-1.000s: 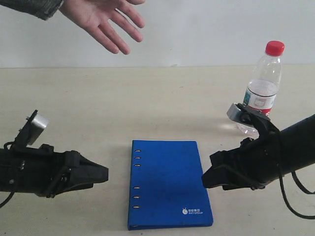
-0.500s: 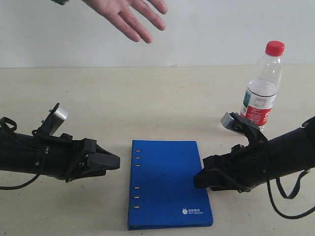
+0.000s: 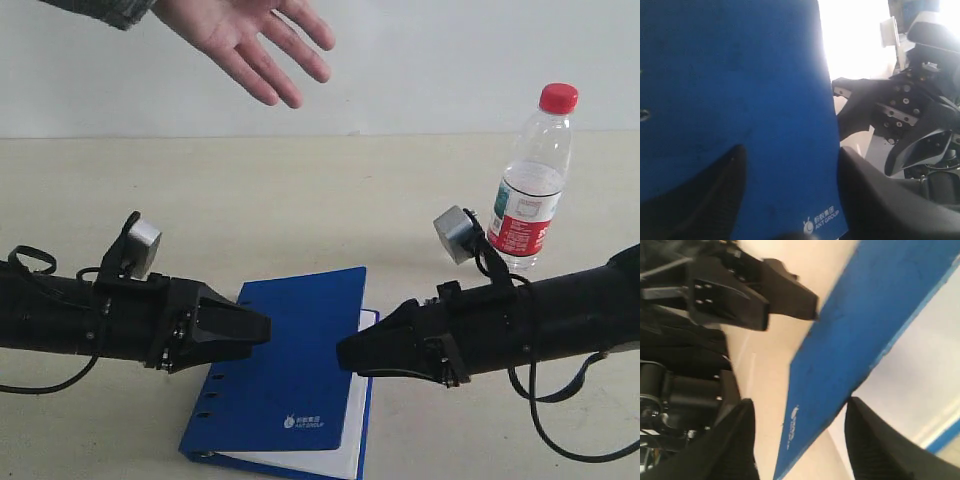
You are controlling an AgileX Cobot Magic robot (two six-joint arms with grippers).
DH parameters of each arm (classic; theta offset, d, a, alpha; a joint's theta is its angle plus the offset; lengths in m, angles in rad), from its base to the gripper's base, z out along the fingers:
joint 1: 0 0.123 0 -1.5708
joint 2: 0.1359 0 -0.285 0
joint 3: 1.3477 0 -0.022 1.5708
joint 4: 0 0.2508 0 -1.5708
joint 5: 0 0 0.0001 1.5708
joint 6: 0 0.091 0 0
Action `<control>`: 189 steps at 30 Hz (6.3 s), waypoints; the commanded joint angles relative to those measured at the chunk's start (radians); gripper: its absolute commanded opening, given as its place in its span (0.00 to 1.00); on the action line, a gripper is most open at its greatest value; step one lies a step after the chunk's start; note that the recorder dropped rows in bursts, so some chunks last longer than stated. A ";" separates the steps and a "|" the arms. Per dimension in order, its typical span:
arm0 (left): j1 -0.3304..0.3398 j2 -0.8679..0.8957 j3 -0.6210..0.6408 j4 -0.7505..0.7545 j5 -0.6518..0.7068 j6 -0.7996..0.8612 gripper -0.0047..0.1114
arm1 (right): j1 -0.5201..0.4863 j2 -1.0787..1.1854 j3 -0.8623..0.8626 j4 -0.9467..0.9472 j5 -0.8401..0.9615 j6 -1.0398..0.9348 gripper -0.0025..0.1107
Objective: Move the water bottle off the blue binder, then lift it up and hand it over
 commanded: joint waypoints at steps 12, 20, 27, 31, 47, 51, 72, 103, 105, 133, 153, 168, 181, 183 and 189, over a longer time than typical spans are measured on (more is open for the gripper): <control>-0.007 0.001 -0.003 -0.002 0.128 0.050 0.49 | 0.000 -0.006 -0.001 0.029 -0.005 0.036 0.45; -0.005 -0.001 -0.003 -0.002 -0.045 0.057 0.49 | 0.000 -0.006 -0.001 0.034 -0.180 0.109 0.45; 0.005 -0.001 -0.003 -0.002 -0.268 0.014 0.49 | 0.000 -0.006 -0.001 0.031 -0.256 0.171 0.45; 0.048 -0.001 -0.005 -0.002 -0.282 0.009 0.49 | 0.000 -0.006 -0.001 0.008 -0.304 0.213 0.45; 0.157 -0.160 -0.021 -0.002 -0.390 -0.010 0.49 | 0.000 -0.006 0.001 -0.014 -0.348 0.215 0.45; 0.157 -0.130 -0.021 -0.002 -0.443 0.006 0.49 | 0.000 -0.006 0.001 -0.014 -0.344 0.215 0.45; 0.114 0.026 -0.026 0.038 0.056 0.037 0.49 | 0.000 -0.006 0.001 -0.047 -0.238 0.189 0.45; -0.219 -0.108 -0.216 0.685 -0.552 -0.604 0.64 | 0.000 -0.006 0.001 -0.051 -0.146 0.237 0.45; -0.203 -0.110 -0.216 0.759 -0.558 -0.658 0.68 | 0.000 -0.006 0.001 -0.051 -0.160 0.237 0.45; -0.172 -0.011 -0.216 0.216 -0.249 -0.334 0.71 | 0.000 0.065 0.001 -0.097 -0.325 0.463 0.45; -0.172 0.005 -0.216 0.130 0.128 -0.113 0.70 | 0.000 0.124 0.001 0.011 -0.010 0.100 0.45; -0.086 0.005 -0.216 0.137 0.056 -0.113 0.70 | 0.000 0.124 0.001 -0.002 -0.114 0.109 0.02; 0.009 0.005 -0.216 0.209 0.031 -0.068 0.70 | 0.000 0.124 0.001 -0.219 0.010 0.016 0.02; 0.008 0.005 -0.216 0.261 0.014 -0.069 0.70 | 0.000 0.124 0.001 -0.210 0.044 -0.048 0.02; 0.005 0.005 -0.216 0.276 0.045 -0.014 0.70 | 0.000 0.113 0.001 -0.214 0.044 -0.083 0.02</control>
